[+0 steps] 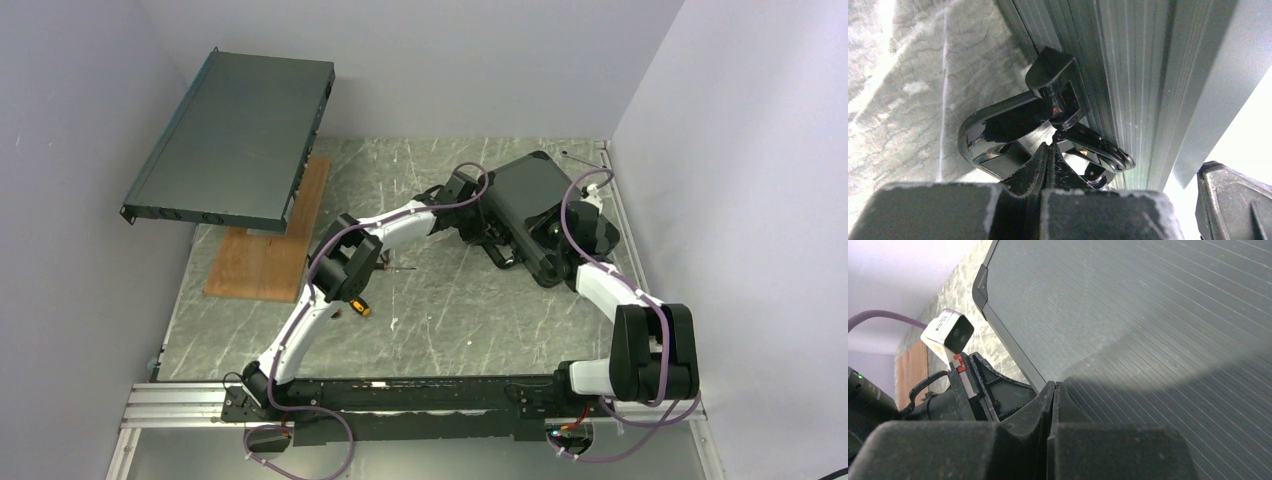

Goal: Pack up texas hold em set

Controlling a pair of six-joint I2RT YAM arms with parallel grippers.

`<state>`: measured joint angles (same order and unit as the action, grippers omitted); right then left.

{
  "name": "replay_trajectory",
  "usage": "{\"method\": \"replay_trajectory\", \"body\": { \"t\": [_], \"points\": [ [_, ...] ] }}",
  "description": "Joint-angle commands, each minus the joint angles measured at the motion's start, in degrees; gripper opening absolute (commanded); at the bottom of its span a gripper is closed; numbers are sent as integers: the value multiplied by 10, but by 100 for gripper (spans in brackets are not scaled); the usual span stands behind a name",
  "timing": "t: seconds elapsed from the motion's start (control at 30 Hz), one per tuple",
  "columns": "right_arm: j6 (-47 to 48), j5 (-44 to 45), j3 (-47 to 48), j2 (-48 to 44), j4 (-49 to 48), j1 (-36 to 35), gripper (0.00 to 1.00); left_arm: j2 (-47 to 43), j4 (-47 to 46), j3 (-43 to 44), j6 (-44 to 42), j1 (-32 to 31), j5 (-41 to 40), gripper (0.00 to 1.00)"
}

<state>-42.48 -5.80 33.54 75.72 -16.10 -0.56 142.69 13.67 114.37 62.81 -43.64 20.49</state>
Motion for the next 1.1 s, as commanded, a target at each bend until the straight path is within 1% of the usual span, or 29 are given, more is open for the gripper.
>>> {"method": "replay_trajectory", "body": {
  "t": [0.0, 0.1, 0.27, 0.4, 0.5, 0.6, 0.73, 0.8, 0.87, 0.93, 1.07],
  "points": [
    [30, 82, 10, 38, 177, -19, 0, 33, 76, 42, -18, -16, -46, 0],
    [37, 111, 26, 35, 207, -30, 0, 48, 86, 59, -19, -21, -57, 0],
    [43, 136, 37, 28, 228, -40, 0, 82, 111, 105, -8, -26, -74, 0],
    [51, 155, 49, 30, 248, -44, 0, 85, 113, 121, -7, -39, -121, 0],
    [60, 151, 66, 42, 267, -45, 0, 89, 86, 121, 3, -44, -136, 0],
    [80, 144, 82, 57, 288, -51, 0, 100, 30, 114, 14, -48, -113, 0],
    [98, 146, 90, 58, 306, -61, 0, 103, 7, 113, 10, -59, -130, 0],
    [102, 153, 89, 45, 312, -64, 0, 97, -27, 81, 37, -60, -118, 0],
    [108, 158, 86, 31, 315, -64, 0, 104, -85, 62, 71, -58, -91, 0],
    [115, 172, 91, 24, 323, -64, 0, 133, -109, 96, 84, -59, -59, 0],
    [124, 172, 99, 30, 334, -64, 0, 134, -140, 88, 105, -59, -57, 0]
  ]
}}
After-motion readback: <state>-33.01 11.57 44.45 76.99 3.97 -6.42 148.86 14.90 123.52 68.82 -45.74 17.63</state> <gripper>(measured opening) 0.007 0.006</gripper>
